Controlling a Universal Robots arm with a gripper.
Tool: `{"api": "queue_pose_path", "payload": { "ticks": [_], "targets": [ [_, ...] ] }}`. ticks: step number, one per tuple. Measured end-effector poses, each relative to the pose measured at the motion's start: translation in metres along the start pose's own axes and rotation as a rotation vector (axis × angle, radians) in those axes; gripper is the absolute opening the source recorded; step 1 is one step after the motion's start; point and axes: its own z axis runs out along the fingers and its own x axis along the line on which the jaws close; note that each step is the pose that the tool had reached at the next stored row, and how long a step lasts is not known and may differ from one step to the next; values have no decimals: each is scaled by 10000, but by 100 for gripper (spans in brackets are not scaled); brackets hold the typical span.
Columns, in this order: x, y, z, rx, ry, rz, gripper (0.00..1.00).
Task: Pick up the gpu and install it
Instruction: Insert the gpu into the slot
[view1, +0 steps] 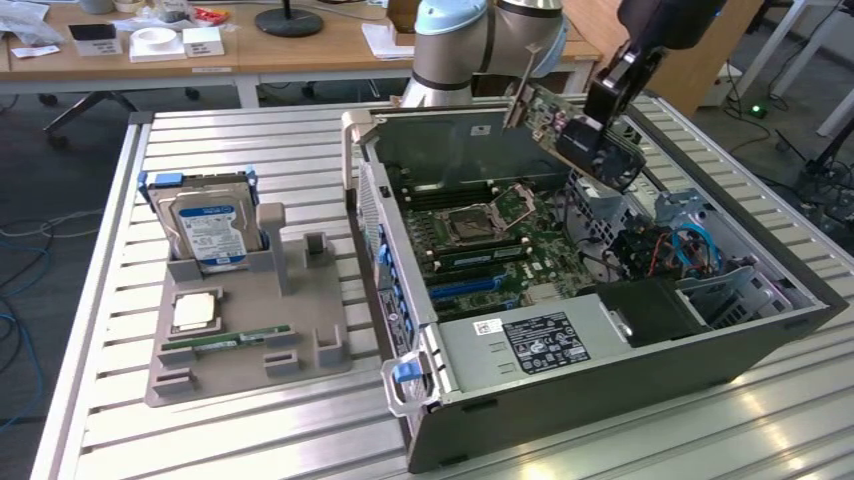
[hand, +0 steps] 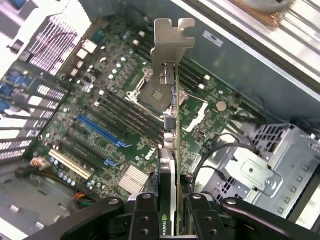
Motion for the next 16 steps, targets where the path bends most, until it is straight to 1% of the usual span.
{"api": "queue_pose_path", "payload": {
  "ticks": [16],
  "targets": [
    [0,-3,24,-54,331,-2886,27]
  ]
}}
